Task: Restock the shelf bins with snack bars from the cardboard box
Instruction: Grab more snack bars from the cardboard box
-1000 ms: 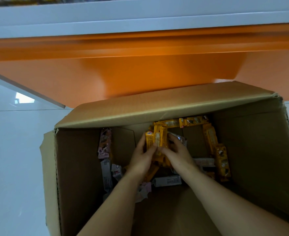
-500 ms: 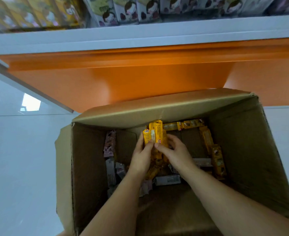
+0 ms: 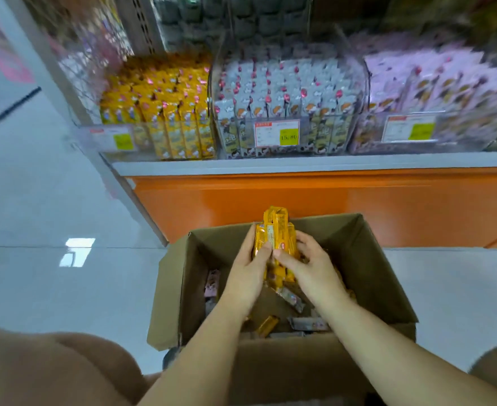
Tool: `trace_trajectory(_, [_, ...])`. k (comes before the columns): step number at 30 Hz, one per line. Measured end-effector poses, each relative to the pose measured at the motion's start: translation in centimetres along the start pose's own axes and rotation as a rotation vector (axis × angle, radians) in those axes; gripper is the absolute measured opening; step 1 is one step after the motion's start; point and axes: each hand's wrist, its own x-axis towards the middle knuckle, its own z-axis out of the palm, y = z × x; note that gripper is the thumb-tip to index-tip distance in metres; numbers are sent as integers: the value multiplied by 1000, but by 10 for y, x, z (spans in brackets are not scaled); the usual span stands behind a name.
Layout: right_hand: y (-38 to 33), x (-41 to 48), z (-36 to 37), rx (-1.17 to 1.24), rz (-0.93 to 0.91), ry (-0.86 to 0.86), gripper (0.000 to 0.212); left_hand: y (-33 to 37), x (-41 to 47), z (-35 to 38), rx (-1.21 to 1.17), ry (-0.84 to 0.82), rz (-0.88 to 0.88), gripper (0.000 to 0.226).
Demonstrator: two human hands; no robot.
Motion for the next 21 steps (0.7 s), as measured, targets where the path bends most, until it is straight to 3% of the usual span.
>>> trace_trajectory(12, [-155, 6, 24, 54, -342, -64, 51, 143, -9, -65, -2, 89, 398, 60])
trace_trajectory(18, [-224, 67, 69, -49, -473, -98, 68, 193, 41, -116, -140, 141, 450, 48])
trace_trajectory(21, [-246, 106, 93, -134, -490, -119, 68, 207, 75, -139, -215, 180, 438, 57])
